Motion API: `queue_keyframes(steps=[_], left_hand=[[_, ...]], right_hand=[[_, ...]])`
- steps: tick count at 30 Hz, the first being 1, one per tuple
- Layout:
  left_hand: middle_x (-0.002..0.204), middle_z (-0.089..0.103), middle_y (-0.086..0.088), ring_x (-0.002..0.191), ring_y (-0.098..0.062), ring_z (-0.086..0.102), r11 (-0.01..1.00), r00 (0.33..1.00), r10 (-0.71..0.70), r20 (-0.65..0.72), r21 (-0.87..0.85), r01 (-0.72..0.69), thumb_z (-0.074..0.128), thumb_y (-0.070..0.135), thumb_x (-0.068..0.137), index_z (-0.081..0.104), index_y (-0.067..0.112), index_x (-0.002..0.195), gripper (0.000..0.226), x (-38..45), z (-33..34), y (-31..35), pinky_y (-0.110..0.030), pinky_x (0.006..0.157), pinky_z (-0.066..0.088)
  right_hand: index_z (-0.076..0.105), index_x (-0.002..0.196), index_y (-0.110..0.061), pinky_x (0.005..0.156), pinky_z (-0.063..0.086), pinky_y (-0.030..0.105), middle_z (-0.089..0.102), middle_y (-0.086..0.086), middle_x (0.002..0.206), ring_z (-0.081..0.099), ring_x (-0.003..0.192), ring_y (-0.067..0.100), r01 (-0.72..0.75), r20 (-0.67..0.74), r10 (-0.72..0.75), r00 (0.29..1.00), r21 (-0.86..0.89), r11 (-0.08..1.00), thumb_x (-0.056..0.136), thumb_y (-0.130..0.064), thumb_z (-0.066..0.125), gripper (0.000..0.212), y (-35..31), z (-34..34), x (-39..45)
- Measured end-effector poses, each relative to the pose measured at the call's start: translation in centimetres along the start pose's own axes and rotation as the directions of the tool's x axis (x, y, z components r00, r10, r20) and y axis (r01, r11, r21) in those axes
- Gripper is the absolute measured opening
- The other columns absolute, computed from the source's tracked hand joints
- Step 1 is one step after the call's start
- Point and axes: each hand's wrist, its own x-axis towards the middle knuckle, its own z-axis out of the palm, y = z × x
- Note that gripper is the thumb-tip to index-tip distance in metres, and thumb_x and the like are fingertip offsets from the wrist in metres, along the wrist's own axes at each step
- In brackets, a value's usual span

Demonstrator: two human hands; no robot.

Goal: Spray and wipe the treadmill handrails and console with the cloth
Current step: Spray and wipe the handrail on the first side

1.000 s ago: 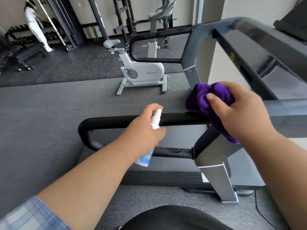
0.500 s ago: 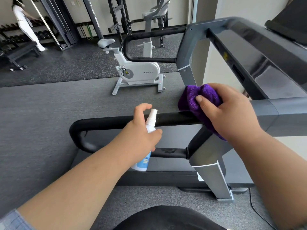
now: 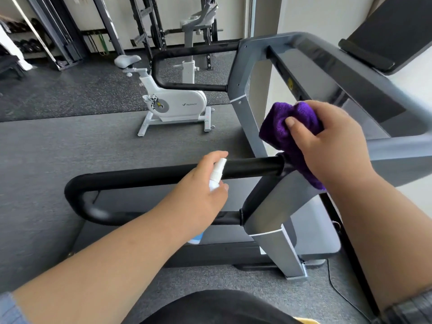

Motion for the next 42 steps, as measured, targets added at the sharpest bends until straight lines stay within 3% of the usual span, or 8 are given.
queue_keyframes(steps=[4, 7, 13, 22, 29, 32, 35, 42], left_hand=[[0.085, 0.058, 0.014, 0.070, -0.005, 0.056, 0.986, 0.998, 0.046, 0.031, 0.159, -0.050, 0.055, 0.037, 0.091, 0.032, 0.056, 0.126, 0.046, 1.5, 1.9, 1.6, -0.025, 0.056, 0.042], [0.076, 0.051, 0.018, 0.067, 0.000, 0.050, 0.954, 0.994, 0.114, -0.002, 0.280, -0.109, 0.058, 0.040, 0.093, 0.031, 0.048, 0.126, 0.043, 2.3, 3.0, 2.5, -0.018, 0.053, 0.031], [0.074, 0.048, 0.011, 0.062, 0.000, 0.044, 0.925, 0.991, 0.132, -0.036, 0.364, -0.110, 0.053, 0.033, 0.097, 0.033, 0.040, 0.124, 0.034, 2.6, 3.4, 3.2, -0.018, 0.050, 0.024], [0.075, 0.048, 0.012, 0.067, -0.011, 0.049, 0.931, 0.989, 0.128, -0.079, 0.354, -0.092, 0.053, 0.032, 0.098, 0.035, 0.038, 0.129, 0.036, 2.1, 2.8, 3.3, -0.026, 0.053, 0.031], [0.084, 0.051, 0.024, 0.068, 0.003, 0.053, 0.987, 0.996, 0.034, -0.087, 0.158, -0.020, 0.053, 0.050, 0.093, 0.024, 0.063, 0.129, 0.048, -2.8, 1.0, 0.2, -0.011, 0.055, 0.031], [0.096, 0.061, 0.019, 0.069, 0.003, 0.057, 0.993, 0.999, 0.002, -0.051, 0.118, 0.004, 0.049, 0.056, 0.087, 0.024, 0.068, 0.125, 0.047, -6.0, 0.8, -1.8, -0.015, 0.060, 0.039], [0.106, 0.059, 0.023, 0.092, 0.005, 0.055, 0.997, 1.000, -0.011, -0.029, 0.073, 0.013, 0.049, 0.057, 0.086, 0.022, 0.077, 0.120, 0.048, -7.8, 0.7, -3.1, -0.015, 0.072, 0.040], [0.102, 0.054, 0.035, 0.098, 0.017, 0.049, 0.999, 0.999, 0.025, -0.046, 0.029, -0.024, 0.049, 0.057, 0.085, 0.020, 0.078, 0.118, 0.049, -8.1, 0.8, -3.7, -0.005, 0.075, 0.039]], right_hand=[[0.062, 0.117, -0.037, 0.081, 0.038, 0.026, 0.062, -0.011, 0.109, 0.054, 0.097, 0.007, 0.018, 0.003, -0.018, 1.000, -0.101, 0.995, 0.088, -0.050, 0.059, 0.032, 1.0, 0.3, -1.0], [0.063, 0.118, -0.036, 0.080, 0.039, 0.027, 0.065, -0.008, 0.111, 0.059, 0.098, 0.018, 0.032, 0.037, -0.025, 0.999, -0.186, 0.982, 0.088, -0.052, 0.058, 0.034, 1.3, 0.8, -1.3], [0.064, 0.117, -0.037, 0.077, 0.046, 0.033, 0.065, -0.008, 0.110, 0.061, 0.093, 0.021, 0.018, 0.089, 0.008, 0.996, -0.277, 0.961, 0.088, -0.059, 0.052, 0.038, 1.0, 0.8, -1.2], [0.065, 0.115, -0.037, 0.080, 0.043, 0.033, 0.066, -0.007, 0.110, 0.061, 0.096, 0.024, -0.007, 0.085, 0.031, 0.996, -0.274, 0.962, 0.087, -0.060, 0.054, 0.038, 0.6, 0.7, -1.4], [0.065, 0.117, -0.031, 0.080, 0.041, 0.030, 0.066, -0.005, 0.112, 0.061, 0.098, 0.023, 0.006, 0.115, 0.018, 0.993, -0.210, 0.978, 0.092, -0.056, 0.048, 0.039, 0.5, 0.7, -1.8], [0.065, 0.119, -0.023, 0.090, 0.042, 0.035, 0.067, -0.001, 0.117, 0.060, 0.105, 0.027, 0.148, 0.192, -0.103, 0.976, -0.236, 0.960, 0.095, -0.052, 0.048, 0.042, -1.5, 2.4, -3.7], [0.058, 0.135, -0.022, 0.111, 0.032, 0.052, 0.057, 0.005, 0.138, 0.049, 0.128, 0.037, 0.346, 0.363, -0.194, 0.911, -0.421, 0.838, 0.089, -0.059, 0.056, 0.060, -3.0, 4.9, -5.8], [0.043, 0.149, -0.024, 0.112, 0.033, 0.051, 0.048, 0.004, 0.148, 0.042, 0.136, 0.035, 0.502, 0.526, -0.254, 0.812, -0.406, 0.763, 0.082, -0.056, 0.071, 0.079, -6.1, 7.7, -5.5]])
